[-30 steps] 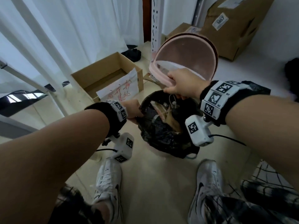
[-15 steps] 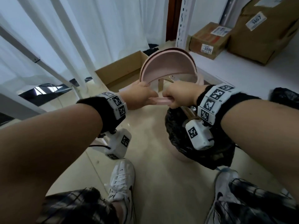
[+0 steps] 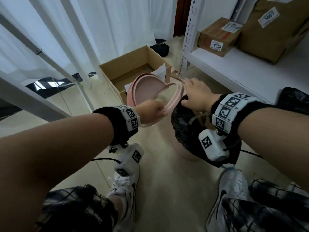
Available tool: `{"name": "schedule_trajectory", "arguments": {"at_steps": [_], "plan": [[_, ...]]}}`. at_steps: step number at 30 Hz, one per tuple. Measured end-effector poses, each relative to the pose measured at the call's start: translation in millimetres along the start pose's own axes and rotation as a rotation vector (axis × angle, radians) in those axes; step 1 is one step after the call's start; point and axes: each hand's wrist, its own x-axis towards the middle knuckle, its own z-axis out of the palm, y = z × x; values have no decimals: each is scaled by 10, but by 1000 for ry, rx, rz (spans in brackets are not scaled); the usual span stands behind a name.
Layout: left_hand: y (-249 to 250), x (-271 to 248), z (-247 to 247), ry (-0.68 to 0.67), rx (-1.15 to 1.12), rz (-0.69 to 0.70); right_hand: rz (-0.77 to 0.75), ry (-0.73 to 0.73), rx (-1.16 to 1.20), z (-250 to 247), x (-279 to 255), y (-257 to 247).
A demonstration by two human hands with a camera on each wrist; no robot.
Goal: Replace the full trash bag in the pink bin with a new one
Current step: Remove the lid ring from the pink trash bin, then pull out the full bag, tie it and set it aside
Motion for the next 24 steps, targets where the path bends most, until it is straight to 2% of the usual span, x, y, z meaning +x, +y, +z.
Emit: {"name": "schedule_trajectory", "arguments": {"at_steps": [2, 5, 9, 12, 16, 20, 24], "plan": [[2, -16, 92, -23, 14, -62, 44, -68, -53, 60, -21, -19], [-10, 18, 256, -50, 59, -143, 5, -71, -46, 170, -63, -67], [-120, 145, 475, -81, 92, -220, -28, -145, -96, 409, -108, -35], [-266, 249, 667, -145, 132, -259, -53, -101, -43, 509, -106, 74], [-412, 378, 944, -233, 103, -301, -12, -19, 31, 599, -94, 209], [-373, 489, 1059, -195, 19, -297, 9, -22, 95, 689, -76, 179], [-286, 563, 845, -84, -4, -268, -4, -32, 77, 655, -55, 156]]}}
